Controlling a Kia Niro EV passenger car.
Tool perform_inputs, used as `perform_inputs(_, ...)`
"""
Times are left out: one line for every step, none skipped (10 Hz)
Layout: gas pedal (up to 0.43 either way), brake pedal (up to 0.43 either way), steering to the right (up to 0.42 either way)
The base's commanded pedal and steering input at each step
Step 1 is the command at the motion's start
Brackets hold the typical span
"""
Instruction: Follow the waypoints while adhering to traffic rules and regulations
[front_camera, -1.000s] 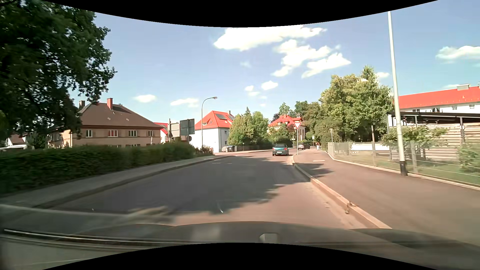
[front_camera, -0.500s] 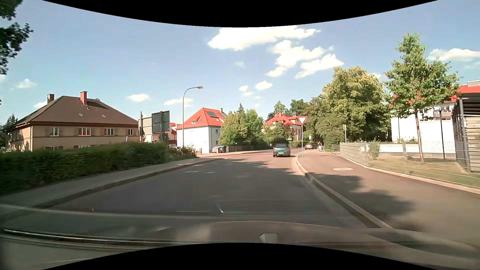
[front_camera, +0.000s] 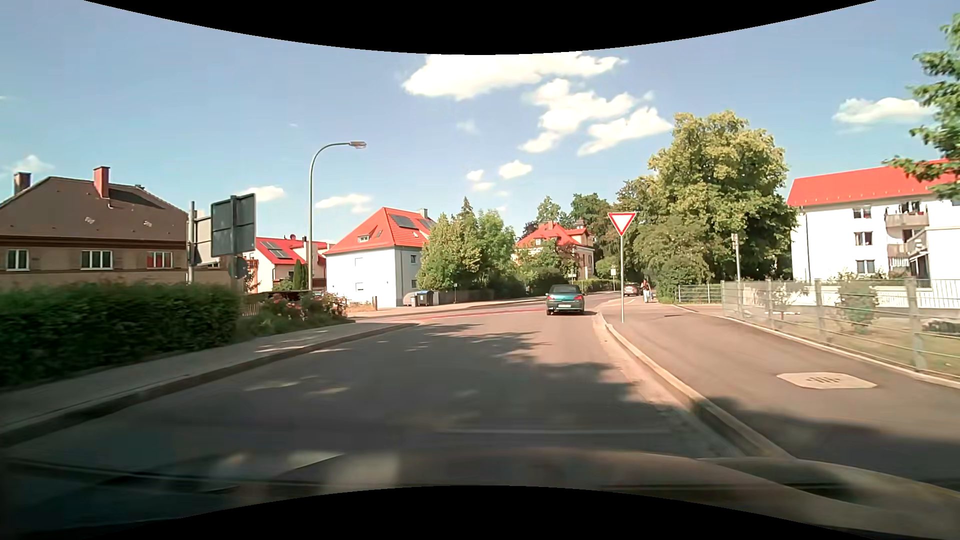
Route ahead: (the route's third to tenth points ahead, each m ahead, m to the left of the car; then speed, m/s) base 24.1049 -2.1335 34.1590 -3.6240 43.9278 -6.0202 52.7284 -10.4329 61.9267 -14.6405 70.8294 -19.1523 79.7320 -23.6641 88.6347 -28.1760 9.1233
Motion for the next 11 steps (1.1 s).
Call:
perform_inputs(0.0,0.311,0.031)
perform_inputs(0.0,0.317,0.031)
perform_inputs(0.0,0.323,0.031)
perform_inputs(0.0,0.341,0.031)
perform_inputs(0.0,0.366,0.031)
perform_inputs(0.0,0.366,0.031)
perform_inputs(0.0,0.366,0.033)
perform_inputs(0.0,0.372,0.037)
perform_inputs(0.0,0.372,0.037)
perform_inputs(0.0,0.36,0.038)
perform_inputs(0.0,0.348,0.038)
